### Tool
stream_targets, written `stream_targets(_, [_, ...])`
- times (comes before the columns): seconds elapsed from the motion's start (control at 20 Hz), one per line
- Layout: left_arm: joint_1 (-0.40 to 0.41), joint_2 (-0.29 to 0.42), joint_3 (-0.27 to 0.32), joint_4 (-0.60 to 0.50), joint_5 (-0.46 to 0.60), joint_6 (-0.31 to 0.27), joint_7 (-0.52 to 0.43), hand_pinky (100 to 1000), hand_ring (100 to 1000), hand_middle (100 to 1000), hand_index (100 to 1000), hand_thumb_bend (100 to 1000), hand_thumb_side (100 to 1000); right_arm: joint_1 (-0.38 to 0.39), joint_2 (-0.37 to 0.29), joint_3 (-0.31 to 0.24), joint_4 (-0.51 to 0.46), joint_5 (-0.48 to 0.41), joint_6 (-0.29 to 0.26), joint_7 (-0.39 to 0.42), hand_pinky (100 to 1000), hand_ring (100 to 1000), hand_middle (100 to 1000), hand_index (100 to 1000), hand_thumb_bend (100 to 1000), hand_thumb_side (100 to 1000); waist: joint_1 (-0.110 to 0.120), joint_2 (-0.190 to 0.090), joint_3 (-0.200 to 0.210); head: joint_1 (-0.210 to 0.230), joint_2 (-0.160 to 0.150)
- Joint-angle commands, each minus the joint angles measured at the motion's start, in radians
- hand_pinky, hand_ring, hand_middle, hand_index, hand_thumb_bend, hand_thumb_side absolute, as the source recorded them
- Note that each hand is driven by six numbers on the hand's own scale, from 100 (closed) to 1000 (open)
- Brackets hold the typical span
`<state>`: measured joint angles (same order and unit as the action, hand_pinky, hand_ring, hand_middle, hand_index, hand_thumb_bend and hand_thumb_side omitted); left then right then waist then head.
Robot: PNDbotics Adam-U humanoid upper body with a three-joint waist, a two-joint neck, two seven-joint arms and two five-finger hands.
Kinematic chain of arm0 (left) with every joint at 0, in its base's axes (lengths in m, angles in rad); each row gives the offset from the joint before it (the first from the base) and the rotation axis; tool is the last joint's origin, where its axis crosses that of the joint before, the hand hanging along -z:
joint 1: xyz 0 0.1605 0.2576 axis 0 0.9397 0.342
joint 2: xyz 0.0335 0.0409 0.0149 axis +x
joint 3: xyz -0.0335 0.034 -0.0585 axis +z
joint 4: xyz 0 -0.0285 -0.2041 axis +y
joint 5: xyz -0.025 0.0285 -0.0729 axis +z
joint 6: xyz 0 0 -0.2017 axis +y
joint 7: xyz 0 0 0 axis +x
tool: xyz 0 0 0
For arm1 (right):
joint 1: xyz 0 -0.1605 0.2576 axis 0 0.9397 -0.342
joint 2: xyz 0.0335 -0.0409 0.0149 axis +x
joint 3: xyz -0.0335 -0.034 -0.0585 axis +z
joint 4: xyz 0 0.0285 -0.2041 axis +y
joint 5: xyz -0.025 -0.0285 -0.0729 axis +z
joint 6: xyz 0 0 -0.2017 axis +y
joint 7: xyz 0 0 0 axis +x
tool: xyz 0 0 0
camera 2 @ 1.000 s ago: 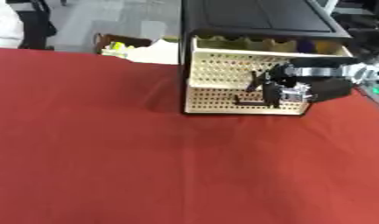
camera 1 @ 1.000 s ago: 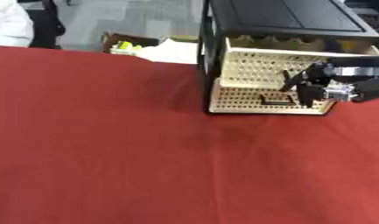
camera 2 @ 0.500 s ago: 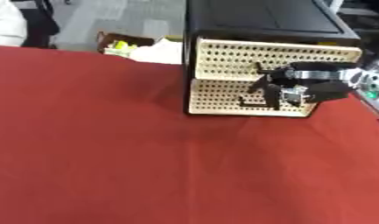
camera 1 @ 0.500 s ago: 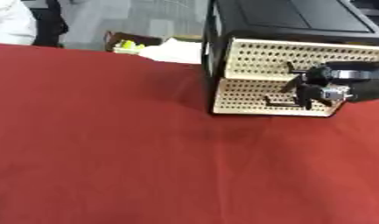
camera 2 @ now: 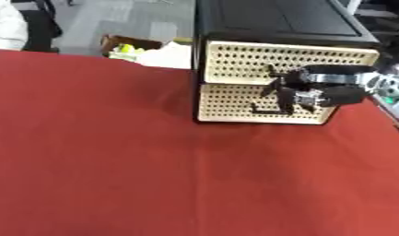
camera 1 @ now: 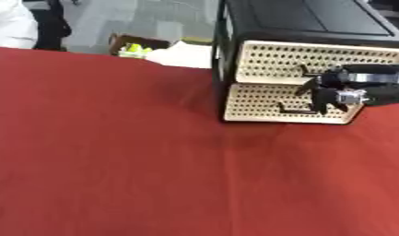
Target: Pick up objects from table and place into drawer.
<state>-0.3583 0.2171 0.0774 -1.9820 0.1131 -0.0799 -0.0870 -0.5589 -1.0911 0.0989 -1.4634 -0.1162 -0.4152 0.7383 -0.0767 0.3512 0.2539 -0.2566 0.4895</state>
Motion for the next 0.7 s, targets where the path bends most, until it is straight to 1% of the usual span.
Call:
stream_targets(0.05, [-0.007, 0.006, 0.01, -0.018, -0.001, -0.003, -0.002, 698, 660, 696, 879, 100, 1000, 0.005, -0.034, -0.009, -0.013, 0.001, -0.178, 0.169, 244, 510, 515, 875, 100, 1000, 0.004, -0.028, -0.003, 0.0, -0.012])
stream_targets(0.15, [-0.003, 0.007, 0.011, -0.018, 0.001, -0.003, 0.0, 699, 660, 696, 879, 100, 1000, 0.038, -0.051, -0.006, -0.046, 0.016, -0.19, 0.169, 251, 514, 521, 879, 100, 1000, 0.005, -0.035, -0.009, 0.004, -0.007])
stream_targets(0.35, [0.003, 0.008, 0.014, -0.018, 0.005, 0.002, 0.005, 700, 661, 696, 879, 100, 1000, 0.127, -0.094, -0.012, -0.153, 0.038, -0.225, 0.16, 261, 521, 533, 876, 100, 1000, 0.011, -0.054, -0.028, 0.016, 0.012])
stream_targets(0.55, [0.006, 0.008, 0.016, -0.018, 0.015, 0.003, 0.012, 701, 662, 697, 879, 100, 1000, 0.218, -0.125, -0.02, -0.256, 0.054, -0.238, 0.136, 267, 530, 540, 854, 100, 1000, 0.022, -0.078, -0.045, 0.032, 0.033])
stream_targets(0.7, [0.008, 0.008, 0.019, -0.018, 0.022, 0.003, 0.018, 700, 663, 697, 880, 100, 1000, 0.282, -0.137, -0.034, -0.33, 0.056, -0.239, 0.109, 268, 537, 549, 835, 100, 1000, 0.03, -0.095, -0.055, 0.045, 0.046])
